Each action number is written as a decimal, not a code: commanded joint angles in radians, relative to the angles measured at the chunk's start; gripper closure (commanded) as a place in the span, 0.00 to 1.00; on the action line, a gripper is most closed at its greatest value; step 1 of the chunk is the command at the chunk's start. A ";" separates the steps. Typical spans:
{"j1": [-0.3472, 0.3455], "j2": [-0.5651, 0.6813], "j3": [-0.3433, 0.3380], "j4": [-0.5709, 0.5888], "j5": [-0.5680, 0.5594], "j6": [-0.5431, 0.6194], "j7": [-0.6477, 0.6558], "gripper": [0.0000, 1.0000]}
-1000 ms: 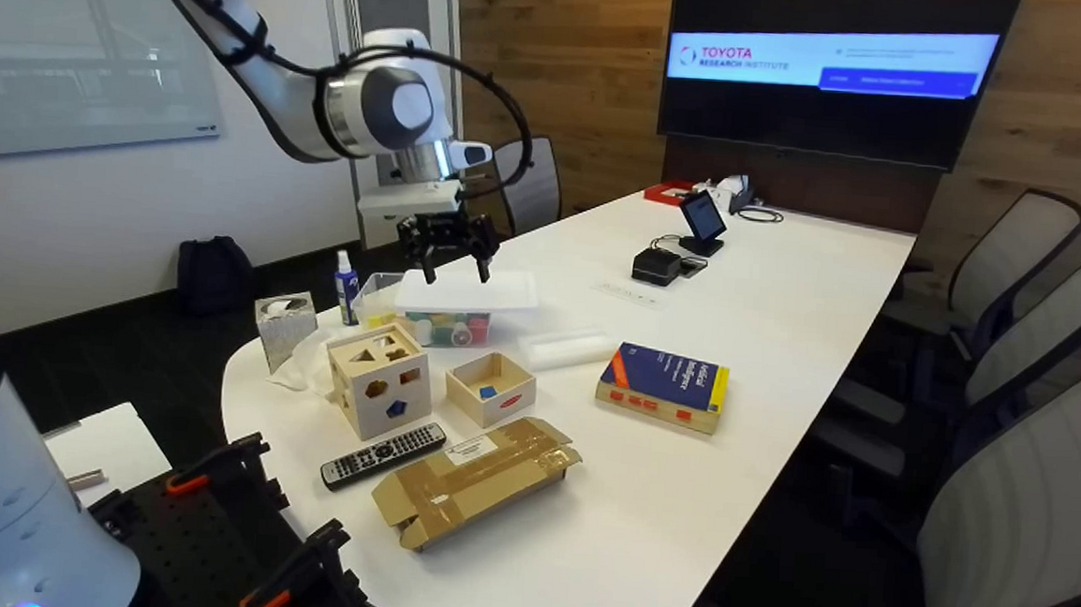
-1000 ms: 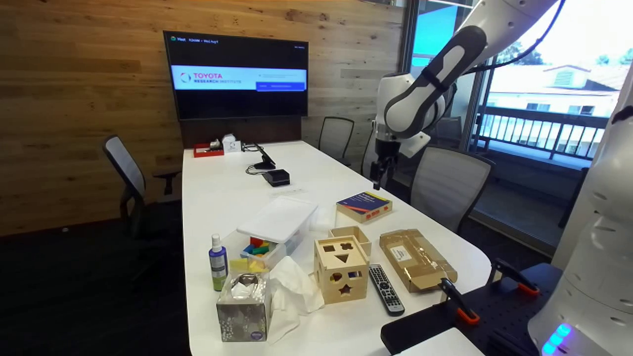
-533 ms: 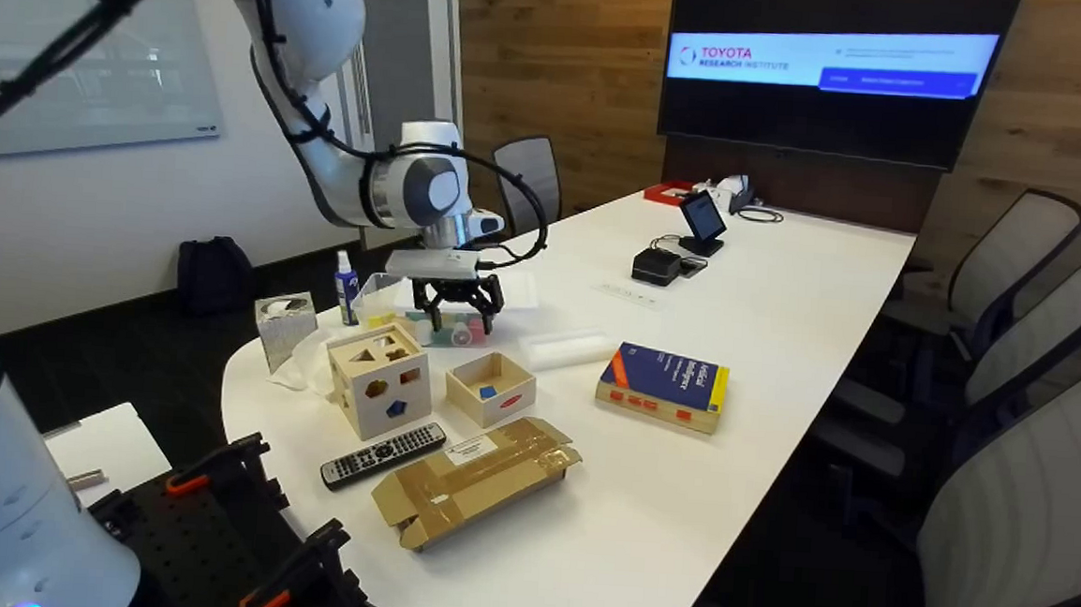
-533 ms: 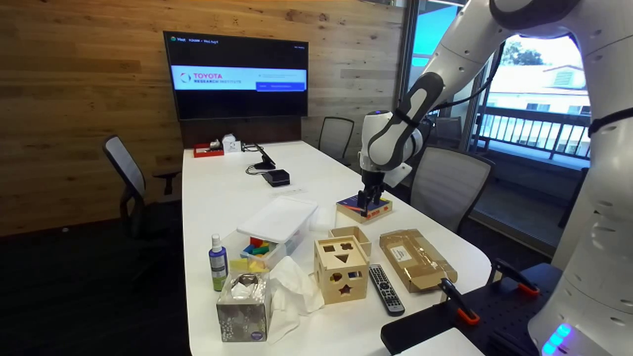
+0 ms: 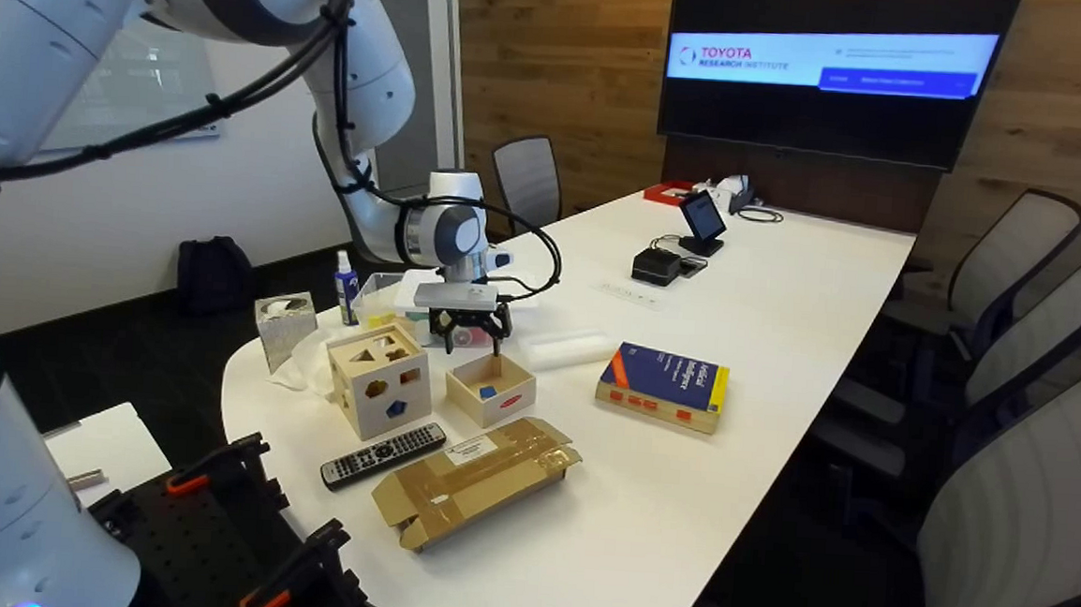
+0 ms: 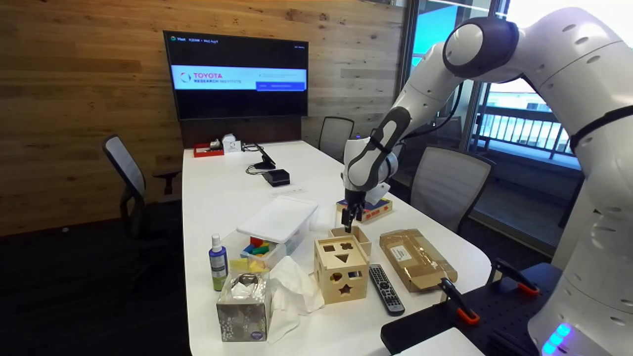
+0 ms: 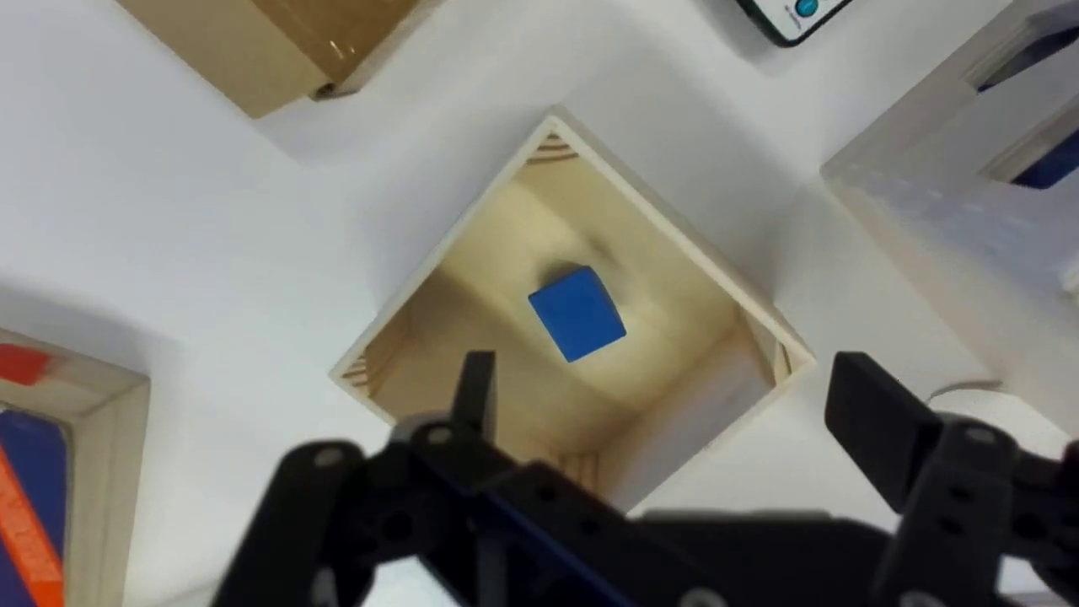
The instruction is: Remove the blue block from the wooden box, put it in the lunchbox and close the lunchbox with the white lid
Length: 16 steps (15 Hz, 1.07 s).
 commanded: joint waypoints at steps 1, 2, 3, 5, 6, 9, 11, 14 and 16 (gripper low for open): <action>-0.007 0.108 0.014 0.129 0.026 -0.046 -0.060 0.00; -0.012 0.131 0.020 0.151 0.030 -0.052 -0.069 0.00; -0.014 0.154 0.024 0.172 0.032 -0.058 -0.076 0.00; -0.016 0.196 0.029 0.211 0.037 -0.069 -0.090 0.00; -0.016 0.214 0.028 0.228 0.039 -0.073 -0.095 0.00; -0.027 0.253 0.032 0.269 0.053 -0.071 -0.095 0.00; -0.030 0.267 0.030 0.288 0.059 -0.071 -0.095 0.00; -0.059 0.285 0.052 0.306 0.075 -0.065 -0.116 0.00; -0.115 0.285 0.105 0.298 0.110 -0.041 -0.174 0.00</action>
